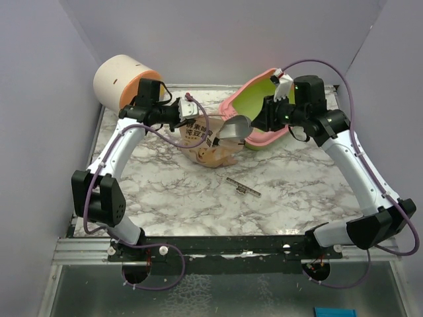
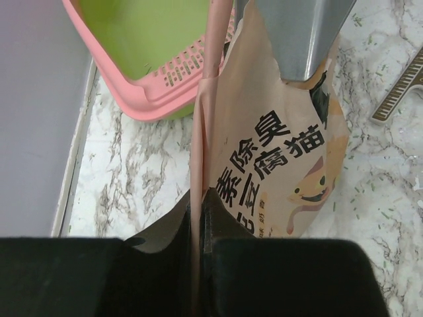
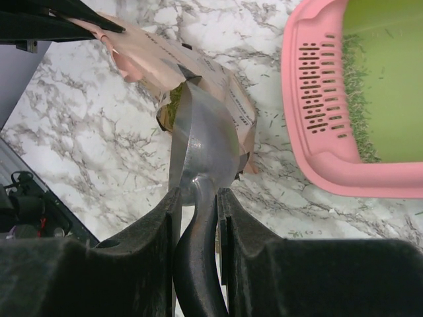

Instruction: Fill the litter box with clean litter

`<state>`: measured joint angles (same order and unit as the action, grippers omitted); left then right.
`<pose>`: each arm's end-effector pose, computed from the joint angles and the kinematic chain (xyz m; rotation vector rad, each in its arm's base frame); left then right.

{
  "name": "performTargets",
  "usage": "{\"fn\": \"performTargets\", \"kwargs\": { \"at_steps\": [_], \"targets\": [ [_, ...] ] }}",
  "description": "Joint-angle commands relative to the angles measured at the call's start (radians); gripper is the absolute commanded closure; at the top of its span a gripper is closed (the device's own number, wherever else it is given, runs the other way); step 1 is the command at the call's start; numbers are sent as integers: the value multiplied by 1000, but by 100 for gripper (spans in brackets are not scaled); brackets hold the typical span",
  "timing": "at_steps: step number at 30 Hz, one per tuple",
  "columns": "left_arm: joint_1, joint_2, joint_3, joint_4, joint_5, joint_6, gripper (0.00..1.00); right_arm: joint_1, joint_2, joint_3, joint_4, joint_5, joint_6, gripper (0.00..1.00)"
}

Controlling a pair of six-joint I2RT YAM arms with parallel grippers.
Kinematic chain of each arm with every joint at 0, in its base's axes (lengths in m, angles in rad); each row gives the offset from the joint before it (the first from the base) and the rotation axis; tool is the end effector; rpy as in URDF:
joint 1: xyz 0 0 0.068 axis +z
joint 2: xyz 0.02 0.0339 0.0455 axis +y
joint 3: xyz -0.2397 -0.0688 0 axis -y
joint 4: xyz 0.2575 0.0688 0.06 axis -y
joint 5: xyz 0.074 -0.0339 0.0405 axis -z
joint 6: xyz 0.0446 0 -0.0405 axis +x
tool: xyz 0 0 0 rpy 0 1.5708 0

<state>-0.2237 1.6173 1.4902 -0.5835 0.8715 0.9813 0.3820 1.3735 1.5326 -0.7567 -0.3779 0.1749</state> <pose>0.3552 -0.1158 0.3128 1.4845 1.4049 -0.5256 0.2845 0.1320 0.3836 -0.4489 2.1657 0.7246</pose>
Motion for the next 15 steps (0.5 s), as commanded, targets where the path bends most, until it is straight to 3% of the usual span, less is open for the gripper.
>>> {"fn": "performTargets", "kwargs": {
  "at_steps": [1, 10, 15],
  "targets": [
    [1, -104, -91, 70, 61, -29, 100, 53, 14, -13, 41, -6, -4, 99],
    [0, -327, -439, 469, 70, -200, 100, 131, 50, -69, 52, 93, 20, 99],
    [0, -400, -558, 599, 51, -269, 100, 216, 107, -55, 53, 175, 51, 99]
  ]
}}
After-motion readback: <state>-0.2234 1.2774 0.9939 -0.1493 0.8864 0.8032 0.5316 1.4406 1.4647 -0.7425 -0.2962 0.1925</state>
